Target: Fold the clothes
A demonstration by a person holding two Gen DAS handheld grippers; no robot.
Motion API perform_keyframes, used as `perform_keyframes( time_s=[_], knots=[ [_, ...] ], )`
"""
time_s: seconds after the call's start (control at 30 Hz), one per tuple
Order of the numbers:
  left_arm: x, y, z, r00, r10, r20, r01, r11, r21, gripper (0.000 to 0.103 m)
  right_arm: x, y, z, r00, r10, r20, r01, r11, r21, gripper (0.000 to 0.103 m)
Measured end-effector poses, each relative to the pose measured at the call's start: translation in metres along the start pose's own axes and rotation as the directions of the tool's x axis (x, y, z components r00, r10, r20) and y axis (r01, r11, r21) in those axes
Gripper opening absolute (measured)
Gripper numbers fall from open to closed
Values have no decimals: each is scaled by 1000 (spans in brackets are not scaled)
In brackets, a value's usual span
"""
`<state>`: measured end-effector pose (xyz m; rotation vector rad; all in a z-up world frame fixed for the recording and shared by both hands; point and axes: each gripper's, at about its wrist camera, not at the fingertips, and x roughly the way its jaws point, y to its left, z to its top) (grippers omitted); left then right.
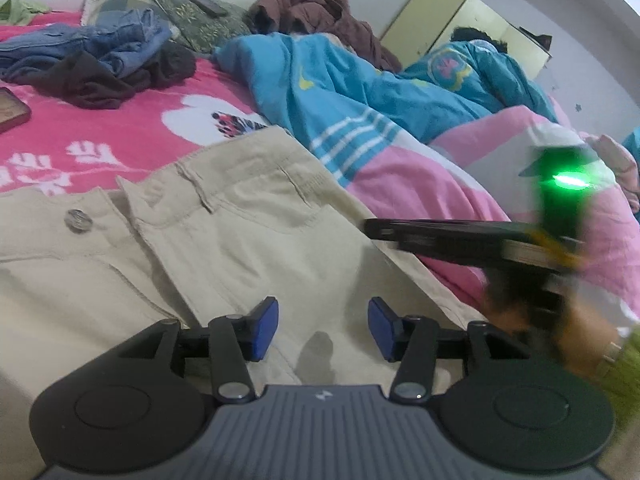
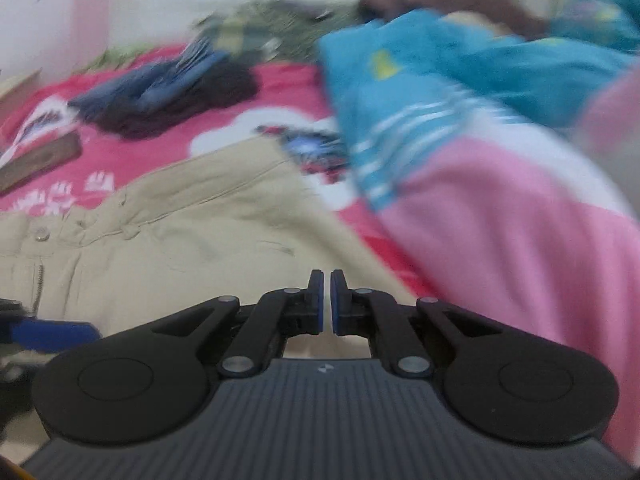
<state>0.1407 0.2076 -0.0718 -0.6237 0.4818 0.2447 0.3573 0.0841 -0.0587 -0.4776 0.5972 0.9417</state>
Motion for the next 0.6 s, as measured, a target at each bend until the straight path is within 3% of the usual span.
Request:
perform_keyframes(
  time_s=[0.1,0.23,0.33,0.43,0.53,0.6],
  knots=[
    [0,4,1,1000,20,12,-20,1000,-12,52,48,-8,10,994,-98,-52,99,995,6,0],
    [-4,6,3,999,36,29,-35,999,-16,54,65,-21,33,970,-235,-69,239,969,57,1],
    [-8,11,6,997,51,50,-49,998,-42,54,44,-17,42,985,-170,-19,171,982,83,4],
    [-7,13,6,997,58,51,-56,997,-49,54,14,1,49,998,-18,64,13,998,64,4],
    [-6,14,7,997,65,52,-62,997,-55,54,27,15,59,997,78,1,-78,997,27,4],
    [-5,15,7,996,70,52,-67,996,-60,54,58,14,59,997,45,-66,-41,998,52,4]
  ],
)
